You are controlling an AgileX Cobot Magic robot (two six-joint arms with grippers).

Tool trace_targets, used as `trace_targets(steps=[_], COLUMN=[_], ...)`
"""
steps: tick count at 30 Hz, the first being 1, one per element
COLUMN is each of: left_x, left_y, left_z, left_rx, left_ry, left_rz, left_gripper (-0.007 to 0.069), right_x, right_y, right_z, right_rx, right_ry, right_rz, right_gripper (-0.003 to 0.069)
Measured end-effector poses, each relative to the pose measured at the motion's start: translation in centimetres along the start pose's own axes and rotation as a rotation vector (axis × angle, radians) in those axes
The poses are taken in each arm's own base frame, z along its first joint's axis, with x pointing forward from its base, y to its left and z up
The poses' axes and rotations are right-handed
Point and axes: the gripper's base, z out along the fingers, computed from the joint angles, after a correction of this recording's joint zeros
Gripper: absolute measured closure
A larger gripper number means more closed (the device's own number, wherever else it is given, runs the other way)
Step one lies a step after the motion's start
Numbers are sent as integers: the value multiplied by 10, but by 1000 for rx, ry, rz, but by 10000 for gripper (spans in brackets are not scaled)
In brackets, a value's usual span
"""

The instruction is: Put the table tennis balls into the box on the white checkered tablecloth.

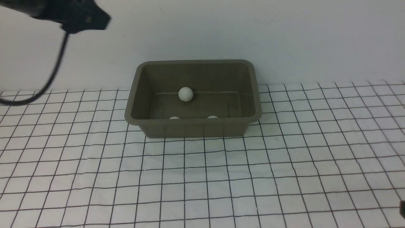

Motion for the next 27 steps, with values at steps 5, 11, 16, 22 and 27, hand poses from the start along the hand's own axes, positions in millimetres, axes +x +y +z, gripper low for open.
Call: trace_targets(steps=[5,11,16,22,27], left_x=[40,115,226,295,316], left_y=[-24,-57,-80,-92,-93], left_z=[-86,-116,-66,-23,-5], left_rx=[-138,-201,-320,-393,-402], left_ry=[-77,-216,-340,-353,-277], left_rz=[-94,-111,-140,-283,-329], left_gripper=[136,136,136,136,136], right_x=[0,0,0,0,0], right_y=[0,0,0,0,0], right_z=[0,0,0,0,0], right_rx=[0,0,1,1,1], right_ry=[0,0,1,1,1], right_rz=[0,0,0,0,0], right_gripper=[395,395,395,395,395])
